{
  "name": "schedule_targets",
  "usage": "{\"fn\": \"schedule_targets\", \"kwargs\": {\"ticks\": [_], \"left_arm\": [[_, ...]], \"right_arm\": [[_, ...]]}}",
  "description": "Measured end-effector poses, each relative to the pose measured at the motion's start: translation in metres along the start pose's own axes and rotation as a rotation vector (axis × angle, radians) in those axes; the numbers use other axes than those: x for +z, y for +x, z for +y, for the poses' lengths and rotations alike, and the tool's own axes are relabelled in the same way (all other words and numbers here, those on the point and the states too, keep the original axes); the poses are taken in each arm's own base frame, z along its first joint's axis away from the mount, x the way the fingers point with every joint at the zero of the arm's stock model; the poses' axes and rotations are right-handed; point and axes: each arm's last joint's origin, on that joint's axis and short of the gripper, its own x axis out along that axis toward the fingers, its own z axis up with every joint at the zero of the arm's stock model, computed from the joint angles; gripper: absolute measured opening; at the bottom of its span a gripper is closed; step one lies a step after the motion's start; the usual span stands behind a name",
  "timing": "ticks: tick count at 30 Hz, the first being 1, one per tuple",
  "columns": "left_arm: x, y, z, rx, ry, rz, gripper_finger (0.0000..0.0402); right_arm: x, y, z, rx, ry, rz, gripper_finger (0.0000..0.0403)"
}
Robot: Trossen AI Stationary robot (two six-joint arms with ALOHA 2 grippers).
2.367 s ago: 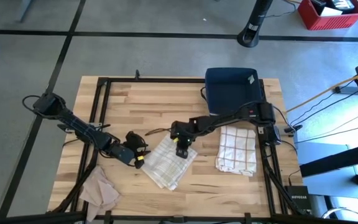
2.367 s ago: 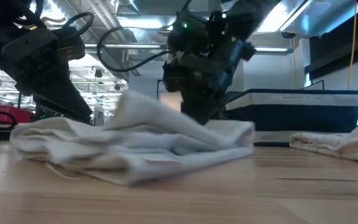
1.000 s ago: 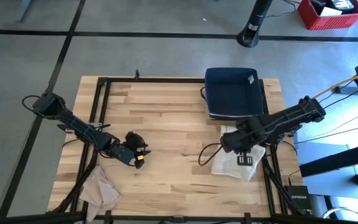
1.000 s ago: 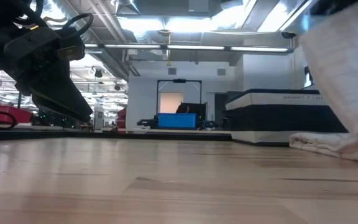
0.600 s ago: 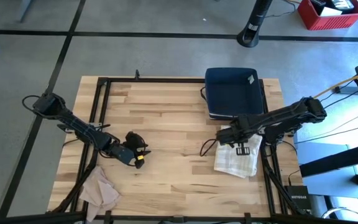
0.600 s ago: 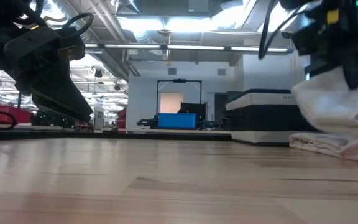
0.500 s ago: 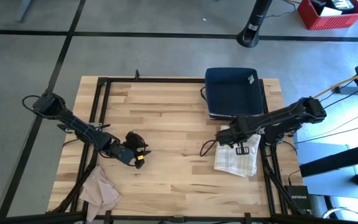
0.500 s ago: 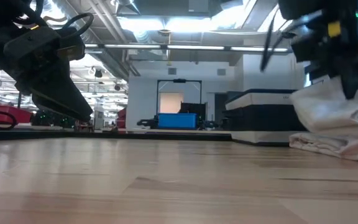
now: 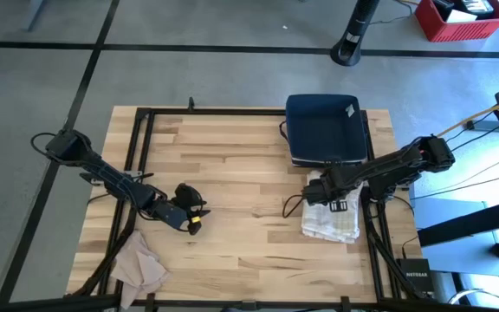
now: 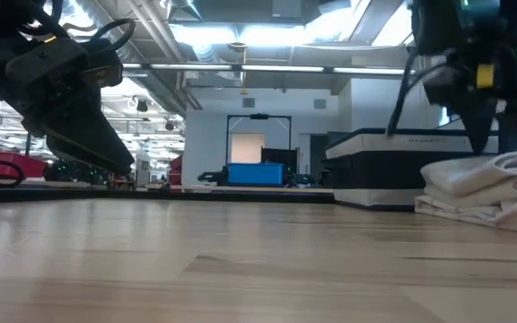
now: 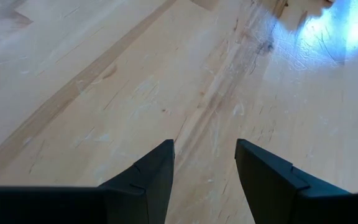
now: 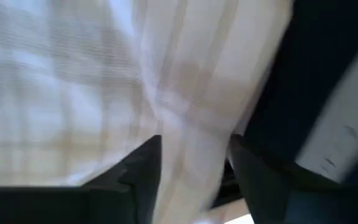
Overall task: Fold towel
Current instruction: Stack the white plaid towel on the white patterned towel, then fold the light brown towel
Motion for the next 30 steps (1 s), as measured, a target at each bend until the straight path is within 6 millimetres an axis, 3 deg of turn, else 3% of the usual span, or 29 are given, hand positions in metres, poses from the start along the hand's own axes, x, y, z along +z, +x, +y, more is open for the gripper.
{"fn": "schedule_targets", "kwargs": {"ticks": [4, 8, 12, 16, 19, 22, 25, 30], "left_arm": [[0.0, 0.0, 0.0, -0.001, -0.001, -0.001, 0.0164], [0.0, 0.0, 0.0, -0.002, -0.001, -0.001, 0.0164], [0.001, 0.0, -0.001, -0.013, -0.005, 0.0, 0.0164], [0.007, -0.001, -0.008, -0.053, 0.024, -0.029, 0.0164], [0.019, -0.003, -0.019, -0.081, 0.064, -0.049, 0.0164], [0.034, -0.008, -0.033, -0.12, 0.141, -0.057, 0.0164], [0.051, -0.015, -0.046, -0.134, 0.221, 0.004, 0.0164], [0.069, -0.038, -0.054, -0.081, 0.242, 0.275, 0.0164]], "right_arm": [[0.001, -0.034, -0.01, 0.038, 0.07, -0.004, 0.0232], [0.009, -0.08, -0.02, 0.22, 0.26, -0.118, 0.0252], [0.039, -0.111, -0.023, 0.332, 0.412, -0.502, 0.0253], [0.082, -0.127, -0.008, 0.328, 0.351, -1.037, 0.0249], [0.107, -0.12, 0.01, 0.319, 0.269, -1.324, 0.0248], [0.125, -0.102, 0.021, 0.321, 0.247, -1.451, 0.0248], [0.14, -0.081, 0.032, 0.371, 0.257, -1.425, 0.0248], [0.159, -0.047, 0.054, 0.483, 0.236, -1.285, 0.0248]]}}
